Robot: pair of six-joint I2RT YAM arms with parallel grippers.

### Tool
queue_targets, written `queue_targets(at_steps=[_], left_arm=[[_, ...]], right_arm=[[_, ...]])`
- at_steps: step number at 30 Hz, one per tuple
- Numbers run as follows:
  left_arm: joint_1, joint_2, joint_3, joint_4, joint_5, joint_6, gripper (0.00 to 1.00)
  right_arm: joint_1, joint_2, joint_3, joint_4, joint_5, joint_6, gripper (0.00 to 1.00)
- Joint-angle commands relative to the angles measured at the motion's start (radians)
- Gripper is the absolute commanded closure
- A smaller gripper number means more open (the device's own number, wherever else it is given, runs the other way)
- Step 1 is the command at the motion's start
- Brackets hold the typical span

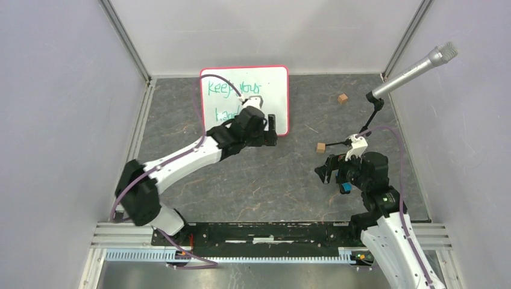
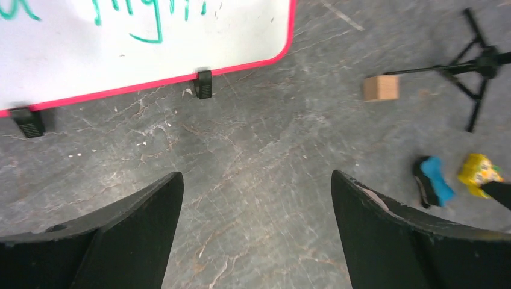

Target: Erase the whiteboard

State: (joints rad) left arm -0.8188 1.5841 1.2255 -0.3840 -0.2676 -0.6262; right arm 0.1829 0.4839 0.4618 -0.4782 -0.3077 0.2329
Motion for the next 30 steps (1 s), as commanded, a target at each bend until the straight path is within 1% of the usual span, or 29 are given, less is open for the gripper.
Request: queue_targets(at_steps=[1,2,6,10,12,14,16,18,21,23,24,27,30], left_arm=[[0.013,-0.201,-0.042,0.026,0.058,0.144,0.01],[0.012,-0.243,-0.033,0.015,0.058,0.178,0.00],[0.013,-0.362,0.032,-0.022,0.044,0.285,0.00],[0.012,-0.466,0.091,-0.010,0.011,0.378,0.00],[0.013,-0.515,0.077,0.033,-0.010,0.440,0.00],[0.013,-0.566,0.030,0.088,-0.062,0.494,0.00],[0.013,-0.609,-0.010,0.105,-0.087,0.525,0.00],[0.012,-0.652,-0.051,0.119,-0.075,0.572,0.00],[0.012,-0.691,-0.096,0.135,-0.082,0.620,0.00],[0.012,-0.711,-0.122,0.155,-0.095,0.625,0.00],[0.012,-0.718,-0.131,0.162,-0.094,0.625,0.00],[0.012,-0.727,-0.144,0.175,-0.098,0.625,0.00],[0.012,-0.731,-0.145,0.172,-0.104,0.625,0.00]], right_arm=[[0.040,0.065,-0.052,0.143,-0.043,0.079,0.02],[0.076,0.085,-0.058,0.163,-0.010,0.094,0.02],[0.280,0.198,-0.059,0.244,0.157,0.150,0.02],[0.455,0.340,-0.028,0.354,0.295,0.200,0.02],[0.526,0.411,-0.011,0.419,0.385,0.212,0.02],[0.577,0.509,0.026,0.462,0.446,0.226,0.02],[0.618,0.620,0.076,0.504,0.496,0.231,0.02],[0.651,0.715,0.123,0.543,0.560,0.245,0.01],[0.663,0.843,0.206,0.562,0.638,0.291,0.01],[0.664,0.925,0.278,0.550,0.681,0.317,0.05],[0.664,0.974,0.319,0.541,0.704,0.331,0.05],[0.665,1.095,0.410,0.535,0.735,0.367,0.08],[0.668,1.195,0.495,0.534,0.758,0.400,0.13]])
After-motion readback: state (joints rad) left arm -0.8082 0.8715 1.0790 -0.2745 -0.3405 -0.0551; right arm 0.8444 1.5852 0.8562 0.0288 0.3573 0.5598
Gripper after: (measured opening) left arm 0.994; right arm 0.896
